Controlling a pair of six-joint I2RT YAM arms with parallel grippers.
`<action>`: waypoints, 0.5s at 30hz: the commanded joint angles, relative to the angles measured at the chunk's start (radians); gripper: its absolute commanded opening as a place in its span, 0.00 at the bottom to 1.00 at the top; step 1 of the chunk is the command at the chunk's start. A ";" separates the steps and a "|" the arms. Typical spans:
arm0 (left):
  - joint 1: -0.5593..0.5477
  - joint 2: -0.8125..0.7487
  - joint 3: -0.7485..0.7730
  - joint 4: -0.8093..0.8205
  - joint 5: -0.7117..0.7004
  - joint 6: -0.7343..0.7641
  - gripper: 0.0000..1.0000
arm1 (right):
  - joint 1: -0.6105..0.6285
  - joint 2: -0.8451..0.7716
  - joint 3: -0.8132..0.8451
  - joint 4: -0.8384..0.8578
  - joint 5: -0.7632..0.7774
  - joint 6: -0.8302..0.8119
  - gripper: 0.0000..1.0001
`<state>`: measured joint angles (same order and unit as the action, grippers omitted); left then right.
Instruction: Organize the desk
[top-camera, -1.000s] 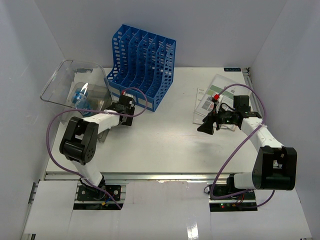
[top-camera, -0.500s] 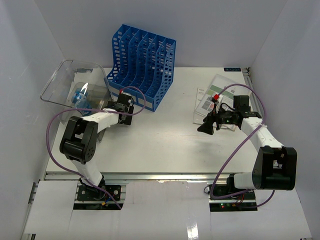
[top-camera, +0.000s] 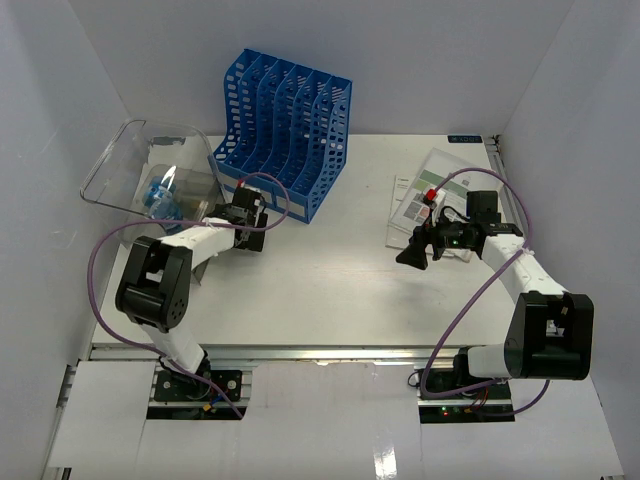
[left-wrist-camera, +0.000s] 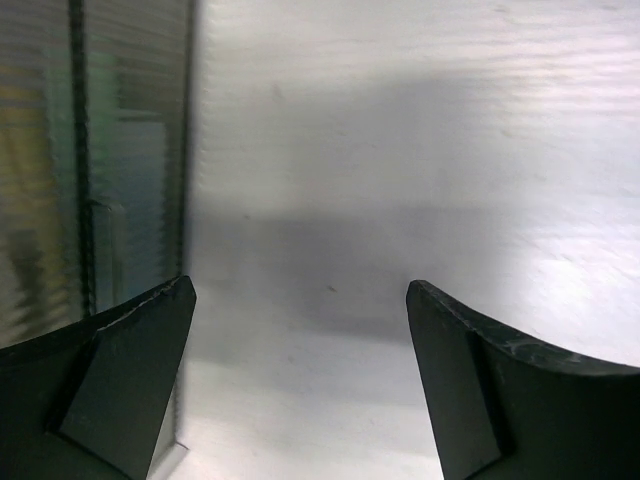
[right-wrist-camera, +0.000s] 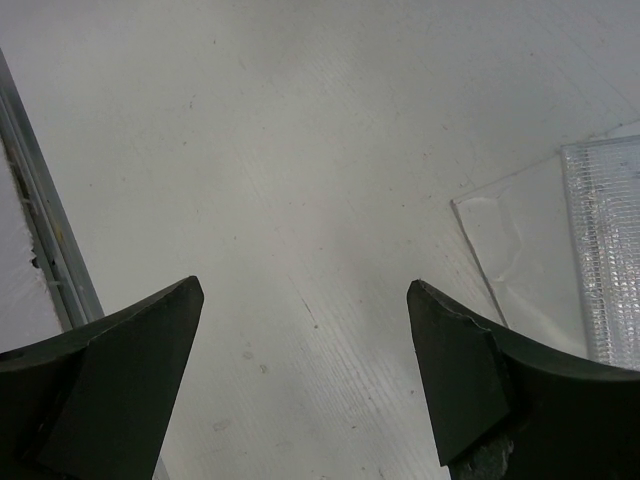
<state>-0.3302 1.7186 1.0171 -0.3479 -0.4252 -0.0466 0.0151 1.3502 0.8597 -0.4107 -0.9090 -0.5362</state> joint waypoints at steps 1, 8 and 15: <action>-0.022 -0.179 -0.026 -0.004 0.200 -0.091 0.98 | -0.029 0.000 0.020 0.001 0.042 -0.017 0.90; -0.023 -0.438 -0.149 0.068 0.509 -0.235 0.98 | -0.034 -0.019 0.072 -0.018 0.222 0.057 0.92; -0.021 -0.689 -0.391 0.218 0.791 -0.447 0.98 | -0.162 -0.052 0.152 -0.022 0.395 0.223 0.94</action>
<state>-0.3523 1.1236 0.7217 -0.2106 0.1545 -0.3390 -0.0697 1.3399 0.9438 -0.4389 -0.6403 -0.4272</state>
